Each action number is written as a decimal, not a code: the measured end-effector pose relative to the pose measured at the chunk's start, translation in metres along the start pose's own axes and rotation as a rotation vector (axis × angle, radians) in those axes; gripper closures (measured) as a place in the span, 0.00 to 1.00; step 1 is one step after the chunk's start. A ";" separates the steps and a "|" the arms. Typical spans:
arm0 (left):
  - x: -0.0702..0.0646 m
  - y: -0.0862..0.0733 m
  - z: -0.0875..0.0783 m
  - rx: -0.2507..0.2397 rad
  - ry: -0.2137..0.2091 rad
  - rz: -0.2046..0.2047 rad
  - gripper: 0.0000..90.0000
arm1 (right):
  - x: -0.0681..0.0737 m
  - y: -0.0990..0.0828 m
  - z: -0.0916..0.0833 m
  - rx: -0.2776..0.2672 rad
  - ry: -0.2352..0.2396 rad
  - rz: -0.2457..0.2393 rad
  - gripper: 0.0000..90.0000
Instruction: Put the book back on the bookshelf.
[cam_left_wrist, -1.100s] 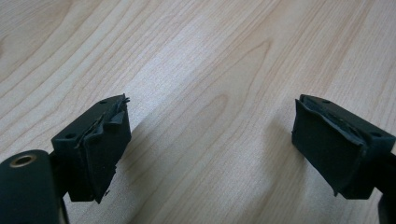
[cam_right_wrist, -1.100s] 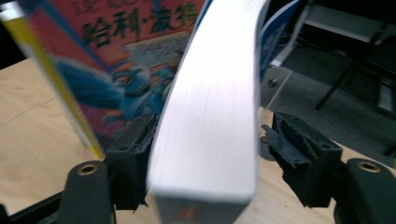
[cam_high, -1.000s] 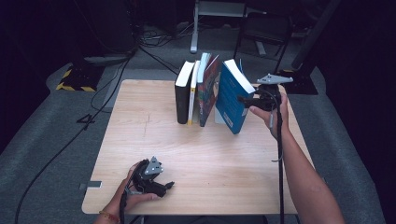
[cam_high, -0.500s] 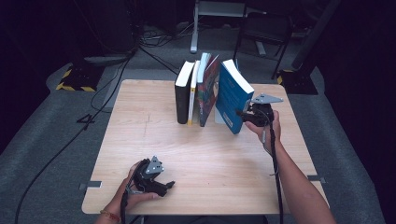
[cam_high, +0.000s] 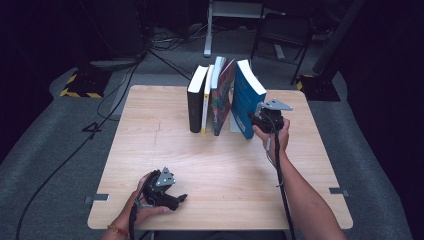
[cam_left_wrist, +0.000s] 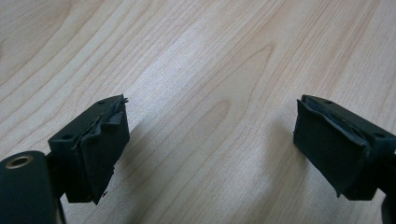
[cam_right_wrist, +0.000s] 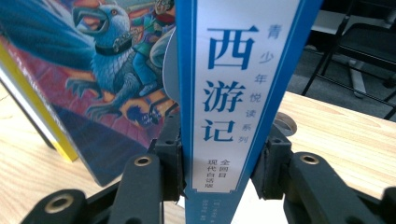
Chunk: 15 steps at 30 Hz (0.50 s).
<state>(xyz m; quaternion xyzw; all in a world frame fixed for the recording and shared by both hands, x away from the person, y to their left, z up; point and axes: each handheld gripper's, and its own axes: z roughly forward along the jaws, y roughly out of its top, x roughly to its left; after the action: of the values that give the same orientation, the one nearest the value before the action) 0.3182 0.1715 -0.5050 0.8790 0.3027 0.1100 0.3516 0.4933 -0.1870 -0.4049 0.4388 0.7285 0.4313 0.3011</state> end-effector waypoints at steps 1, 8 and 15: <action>0.000 0.000 0.000 0.000 -0.001 0.000 0.12 | 0.001 0.001 0.001 0.000 -0.004 0.006 0.67; 0.000 0.000 0.000 -0.001 -0.001 0.000 0.12 | 0.008 0.002 0.004 -0.005 0.003 -0.004 0.67; 0.000 0.000 0.000 -0.001 -0.001 0.000 0.12 | 0.001 0.001 0.003 0.011 0.028 0.003 0.63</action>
<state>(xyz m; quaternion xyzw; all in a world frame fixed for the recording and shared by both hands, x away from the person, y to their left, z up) 0.3182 0.1714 -0.5051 0.8789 0.3025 0.1099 0.3521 0.4961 -0.1850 -0.4050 0.4354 0.7344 0.4337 0.2880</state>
